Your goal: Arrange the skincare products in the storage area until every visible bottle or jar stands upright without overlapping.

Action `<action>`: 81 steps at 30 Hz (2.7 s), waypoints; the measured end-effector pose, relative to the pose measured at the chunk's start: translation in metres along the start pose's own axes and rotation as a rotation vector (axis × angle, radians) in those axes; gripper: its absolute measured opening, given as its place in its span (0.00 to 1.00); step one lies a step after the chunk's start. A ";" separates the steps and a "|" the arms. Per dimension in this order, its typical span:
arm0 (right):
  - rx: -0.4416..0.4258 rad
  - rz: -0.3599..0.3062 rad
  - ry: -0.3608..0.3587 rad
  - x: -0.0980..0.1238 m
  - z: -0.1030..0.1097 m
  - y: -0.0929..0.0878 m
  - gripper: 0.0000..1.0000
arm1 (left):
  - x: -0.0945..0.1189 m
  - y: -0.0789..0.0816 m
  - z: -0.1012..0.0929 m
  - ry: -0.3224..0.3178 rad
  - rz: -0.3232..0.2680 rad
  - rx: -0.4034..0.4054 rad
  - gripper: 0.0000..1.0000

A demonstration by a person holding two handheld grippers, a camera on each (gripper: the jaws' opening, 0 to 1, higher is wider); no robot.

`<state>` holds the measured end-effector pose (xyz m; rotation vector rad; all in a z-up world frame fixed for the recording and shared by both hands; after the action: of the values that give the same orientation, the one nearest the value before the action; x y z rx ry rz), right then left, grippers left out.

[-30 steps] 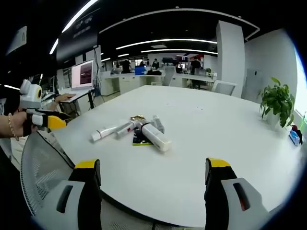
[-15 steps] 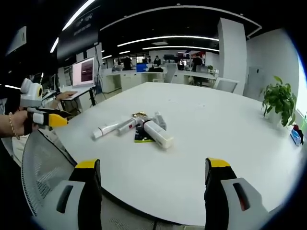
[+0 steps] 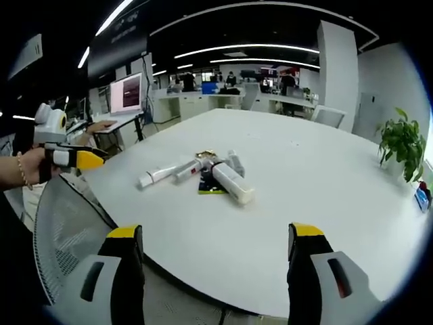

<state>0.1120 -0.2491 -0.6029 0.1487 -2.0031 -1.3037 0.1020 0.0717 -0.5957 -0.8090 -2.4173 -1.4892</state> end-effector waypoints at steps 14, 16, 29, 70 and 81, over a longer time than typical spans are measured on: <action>0.016 0.061 -0.011 -0.003 0.000 -0.001 0.90 | -0.002 -0.001 0.003 -0.002 0.038 0.006 0.81; 0.009 0.064 -0.012 -0.002 -0.002 -0.002 0.89 | -0.002 -0.001 0.002 -0.001 0.042 0.005 0.82; 0.068 0.128 0.051 -0.023 -0.025 0.000 0.83 | -0.013 0.004 -0.004 -0.061 0.036 -0.073 0.90; 0.381 0.290 0.382 -0.167 -0.059 0.048 0.56 | -0.015 0.000 -0.001 -0.097 0.072 -0.063 0.87; 0.436 0.296 0.463 -0.199 -0.057 0.055 0.46 | -0.016 -0.003 -0.001 -0.092 0.097 -0.050 0.86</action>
<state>0.3084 -0.1738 -0.6458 0.3143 -1.7885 -0.5691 0.1140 0.0639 -0.6042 -1.0106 -2.3759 -1.5132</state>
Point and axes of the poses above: the point that each gripper's makers call its tool centre point, and the gripper's own axes: x roughly backward along the fingers, z roughly to its left, y roughly out of its top, the point moved 8 cm from there along x, roughly backward along the fingers, and after that the axes turned 15 degrees about x, right-handed, at the moved point
